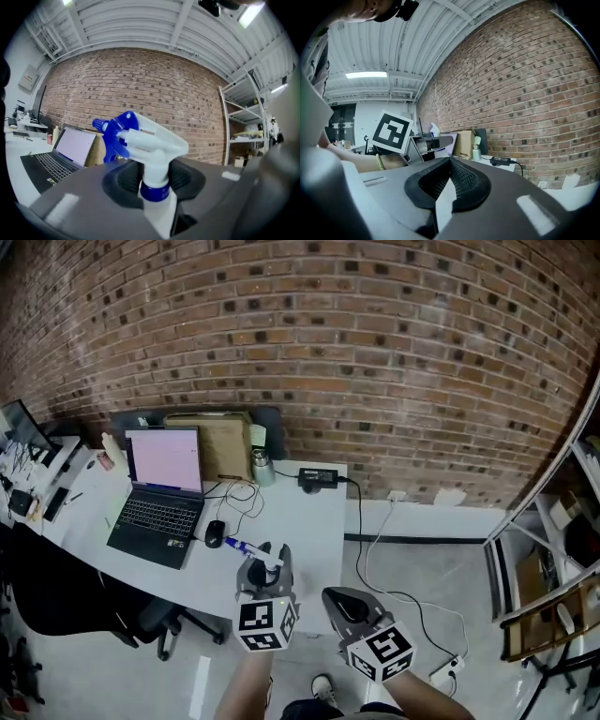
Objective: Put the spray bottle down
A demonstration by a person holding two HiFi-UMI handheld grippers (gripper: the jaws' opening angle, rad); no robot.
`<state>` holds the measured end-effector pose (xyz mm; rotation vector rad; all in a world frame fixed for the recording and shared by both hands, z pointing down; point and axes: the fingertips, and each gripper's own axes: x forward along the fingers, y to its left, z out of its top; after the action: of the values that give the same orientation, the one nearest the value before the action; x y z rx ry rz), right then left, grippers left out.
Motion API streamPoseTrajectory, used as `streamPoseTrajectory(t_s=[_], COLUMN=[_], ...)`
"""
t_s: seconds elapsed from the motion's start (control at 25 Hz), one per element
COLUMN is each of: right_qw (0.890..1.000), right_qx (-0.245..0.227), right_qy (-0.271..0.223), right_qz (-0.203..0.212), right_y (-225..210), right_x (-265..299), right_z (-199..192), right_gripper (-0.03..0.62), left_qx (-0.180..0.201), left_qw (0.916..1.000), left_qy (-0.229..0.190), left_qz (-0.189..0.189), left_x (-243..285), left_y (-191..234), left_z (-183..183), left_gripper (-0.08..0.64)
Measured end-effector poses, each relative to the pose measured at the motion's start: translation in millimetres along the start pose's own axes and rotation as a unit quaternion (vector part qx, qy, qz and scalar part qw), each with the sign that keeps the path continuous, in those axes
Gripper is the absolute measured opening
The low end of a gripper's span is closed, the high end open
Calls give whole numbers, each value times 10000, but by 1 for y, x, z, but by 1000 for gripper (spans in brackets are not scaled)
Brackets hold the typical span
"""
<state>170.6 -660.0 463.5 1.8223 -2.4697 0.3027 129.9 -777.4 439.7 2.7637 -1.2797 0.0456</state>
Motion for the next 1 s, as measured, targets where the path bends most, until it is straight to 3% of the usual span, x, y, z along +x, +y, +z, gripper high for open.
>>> streamPoseTrajectory(t_s=[0.36, 0.52, 0.84, 0.88, 1.0], right_qw=[9999, 9999, 10000, 9999, 9995], right_qx=[56, 49, 12, 7, -73], right_qy=[92, 101, 8, -20, -48], right_qz=[-123, -97, 79, 140, 303], right_y=[-8, -7, 4, 8, 22], right_x=[12, 13, 8, 7, 5], right_z=[-9, -10, -1, -1, 1], right_gripper=[-5, -5, -5, -5, -5], left_qx=[135, 141, -84, -151, -240], left_qw=[9997, 9991, 9990, 9990, 9981], left_qy=[191, 393, 438, 409, 423], left_qz=[-6, 8, -75, -32, 367], left_x=[24, 28, -21, -33, -68], left_y=[1, 4, -9, -11, -11], left_z=[-19, -29, -26, -24, -24], left_gripper=[132, 193, 213, 202, 62])
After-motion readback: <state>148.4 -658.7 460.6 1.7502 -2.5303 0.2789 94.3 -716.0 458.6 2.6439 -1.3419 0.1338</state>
